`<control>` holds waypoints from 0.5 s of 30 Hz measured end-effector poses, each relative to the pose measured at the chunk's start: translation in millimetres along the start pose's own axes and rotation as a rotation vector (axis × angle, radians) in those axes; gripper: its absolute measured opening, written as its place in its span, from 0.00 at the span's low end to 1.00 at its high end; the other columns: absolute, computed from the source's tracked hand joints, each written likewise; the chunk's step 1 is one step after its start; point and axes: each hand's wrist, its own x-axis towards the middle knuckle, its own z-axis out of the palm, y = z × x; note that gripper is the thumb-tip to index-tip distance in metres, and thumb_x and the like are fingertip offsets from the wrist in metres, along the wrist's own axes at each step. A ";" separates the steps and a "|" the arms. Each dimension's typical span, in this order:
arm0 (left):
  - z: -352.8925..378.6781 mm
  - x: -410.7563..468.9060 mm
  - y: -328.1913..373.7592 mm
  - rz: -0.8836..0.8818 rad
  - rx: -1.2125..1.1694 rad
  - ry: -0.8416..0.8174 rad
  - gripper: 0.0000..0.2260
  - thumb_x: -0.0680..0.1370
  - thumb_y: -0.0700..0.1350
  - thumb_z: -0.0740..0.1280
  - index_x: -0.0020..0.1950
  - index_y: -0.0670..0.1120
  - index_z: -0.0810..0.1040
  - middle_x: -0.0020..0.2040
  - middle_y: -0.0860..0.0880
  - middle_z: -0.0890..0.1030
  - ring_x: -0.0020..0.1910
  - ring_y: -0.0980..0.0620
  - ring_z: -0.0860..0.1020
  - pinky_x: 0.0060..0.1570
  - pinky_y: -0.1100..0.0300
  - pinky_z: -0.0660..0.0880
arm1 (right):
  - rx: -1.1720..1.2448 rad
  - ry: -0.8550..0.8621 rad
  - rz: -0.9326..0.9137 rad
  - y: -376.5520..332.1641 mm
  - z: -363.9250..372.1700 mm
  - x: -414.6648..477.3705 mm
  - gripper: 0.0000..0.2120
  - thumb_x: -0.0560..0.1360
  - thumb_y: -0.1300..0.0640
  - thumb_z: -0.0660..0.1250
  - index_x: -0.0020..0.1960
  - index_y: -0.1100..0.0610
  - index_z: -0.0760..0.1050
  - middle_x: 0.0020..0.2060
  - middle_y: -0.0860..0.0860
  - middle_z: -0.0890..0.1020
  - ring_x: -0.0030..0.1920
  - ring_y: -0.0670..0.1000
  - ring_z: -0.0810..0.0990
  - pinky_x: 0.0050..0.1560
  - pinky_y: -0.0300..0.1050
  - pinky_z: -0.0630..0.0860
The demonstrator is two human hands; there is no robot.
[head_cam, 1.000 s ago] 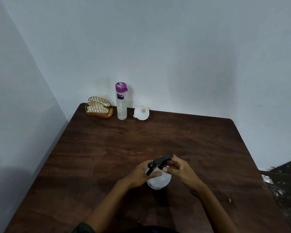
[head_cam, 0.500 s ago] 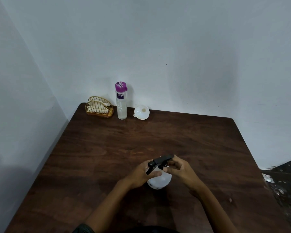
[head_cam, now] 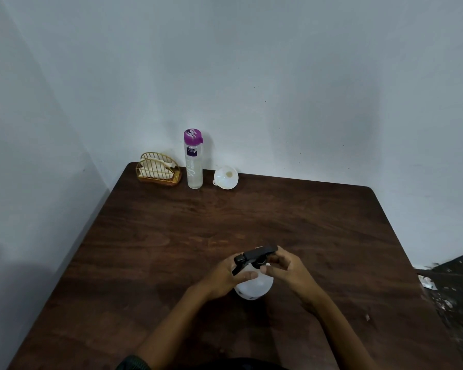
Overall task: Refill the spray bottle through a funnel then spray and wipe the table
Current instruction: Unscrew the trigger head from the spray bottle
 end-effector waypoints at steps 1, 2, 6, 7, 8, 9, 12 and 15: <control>0.1 0.0 0.4 -0.007 0.002 0.006 0.22 0.72 0.59 0.70 0.64 0.58 0.72 0.60 0.60 0.76 0.60 0.62 0.73 0.59 0.63 0.70 | 0.012 0.014 -0.001 -0.6 1.7 0.1 0.17 0.72 0.63 0.71 0.58 0.52 0.75 0.54 0.50 0.81 0.54 0.43 0.79 0.51 0.37 0.76; 0.2 0.2 -0.5 -0.010 0.004 0.011 0.25 0.70 0.62 0.70 0.65 0.58 0.71 0.61 0.59 0.76 0.61 0.61 0.73 0.61 0.60 0.71 | 0.027 0.033 -0.008 -1.2 3.6 0.8 0.18 0.70 0.63 0.73 0.58 0.53 0.74 0.53 0.50 0.81 0.53 0.44 0.80 0.50 0.38 0.77; 0.2 -0.6 -1.1 -0.020 0.009 0.008 0.24 0.71 0.60 0.70 0.65 0.57 0.72 0.60 0.57 0.78 0.60 0.61 0.75 0.63 0.56 0.72 | 0.022 0.057 -0.041 -4.2 5.5 3.1 0.14 0.70 0.64 0.73 0.53 0.59 0.73 0.50 0.54 0.81 0.50 0.47 0.81 0.49 0.39 0.77; 0.1 -1.4 0.9 -0.021 0.005 0.006 0.21 0.73 0.57 0.70 0.65 0.57 0.72 0.60 0.58 0.78 0.60 0.61 0.75 0.62 0.58 0.72 | 0.006 0.042 -0.046 -3.8 4.1 2.7 0.13 0.71 0.63 0.72 0.54 0.59 0.75 0.50 0.53 0.81 0.51 0.47 0.81 0.49 0.38 0.77; -0.2 -1.6 2.0 -0.015 0.002 0.007 0.19 0.74 0.55 0.70 0.64 0.56 0.73 0.59 0.58 0.78 0.59 0.62 0.75 0.61 0.59 0.72 | -0.007 0.027 -0.047 -3.2 2.5 1.7 0.12 0.72 0.62 0.71 0.55 0.57 0.76 0.51 0.52 0.81 0.52 0.46 0.80 0.50 0.38 0.76; -0.3 -1.8 2.7 -0.011 0.002 0.008 0.18 0.74 0.54 0.70 0.63 0.56 0.74 0.59 0.57 0.78 0.58 0.62 0.75 0.61 0.59 0.72 | -0.017 0.017 -0.043 -1.6 0.5 0.5 0.12 0.73 0.60 0.71 0.56 0.55 0.77 0.53 0.51 0.81 0.54 0.46 0.79 0.52 0.37 0.75; -0.8 -1.1 1.0 0.001 0.016 0.011 0.18 0.73 0.56 0.70 0.62 0.57 0.75 0.59 0.55 0.79 0.59 0.58 0.76 0.63 0.55 0.72 | 0.005 -0.007 -0.009 2.1 -2.4 -2.0 0.12 0.75 0.61 0.68 0.58 0.53 0.77 0.56 0.53 0.79 0.57 0.45 0.78 0.54 0.36 0.74; -0.3 -1.0 0.3 -0.016 0.007 0.015 0.25 0.67 0.66 0.70 0.62 0.62 0.74 0.60 0.59 0.78 0.61 0.60 0.74 0.64 0.53 0.71 | 0.011 0.007 0.020 0.5 1.5 -0.5 0.19 0.73 0.62 0.70 0.60 0.49 0.74 0.56 0.50 0.80 0.56 0.44 0.78 0.52 0.36 0.76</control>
